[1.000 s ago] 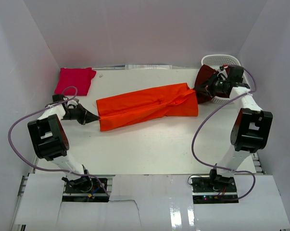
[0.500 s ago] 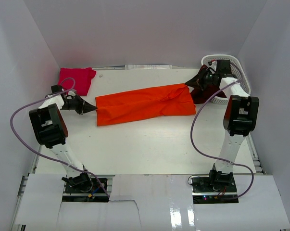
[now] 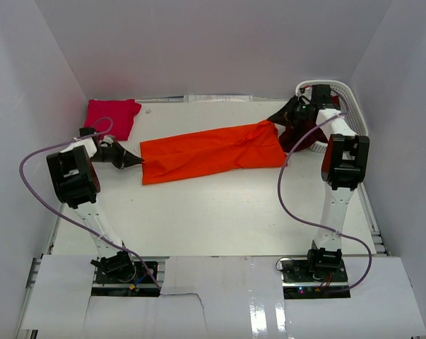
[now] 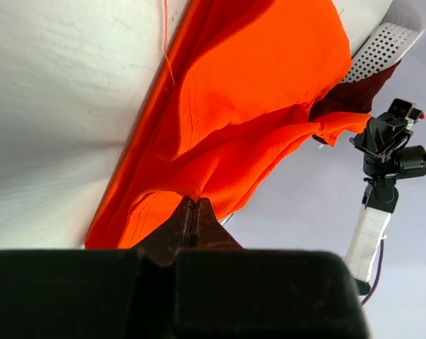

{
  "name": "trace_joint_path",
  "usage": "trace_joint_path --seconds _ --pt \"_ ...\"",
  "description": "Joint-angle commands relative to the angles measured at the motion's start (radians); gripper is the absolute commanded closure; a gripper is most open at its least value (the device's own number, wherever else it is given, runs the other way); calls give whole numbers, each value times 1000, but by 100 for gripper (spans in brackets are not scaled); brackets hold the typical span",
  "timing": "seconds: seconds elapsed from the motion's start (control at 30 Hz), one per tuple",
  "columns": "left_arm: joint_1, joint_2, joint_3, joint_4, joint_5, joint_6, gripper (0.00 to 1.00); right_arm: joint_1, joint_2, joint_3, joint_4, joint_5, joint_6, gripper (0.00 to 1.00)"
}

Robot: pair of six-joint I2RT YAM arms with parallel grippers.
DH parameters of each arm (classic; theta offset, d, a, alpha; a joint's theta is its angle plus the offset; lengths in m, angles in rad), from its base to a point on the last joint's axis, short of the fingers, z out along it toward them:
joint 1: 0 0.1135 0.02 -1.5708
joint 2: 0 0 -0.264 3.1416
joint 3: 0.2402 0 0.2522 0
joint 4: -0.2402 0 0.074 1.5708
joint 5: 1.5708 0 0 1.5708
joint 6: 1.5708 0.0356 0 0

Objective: Fold and stack the t-shirts
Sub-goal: Fold the other side of the tshirt into a rectangle

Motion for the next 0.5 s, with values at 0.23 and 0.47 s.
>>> trace_joint_path --seconds 0.23,0.47 --pt "-2 13 54 52 -13 -26 98 20 123 153 31 -23 49 68" --pt "-2 -67 98 141 -33 -70 29 22 77 173 98 24 46 37"
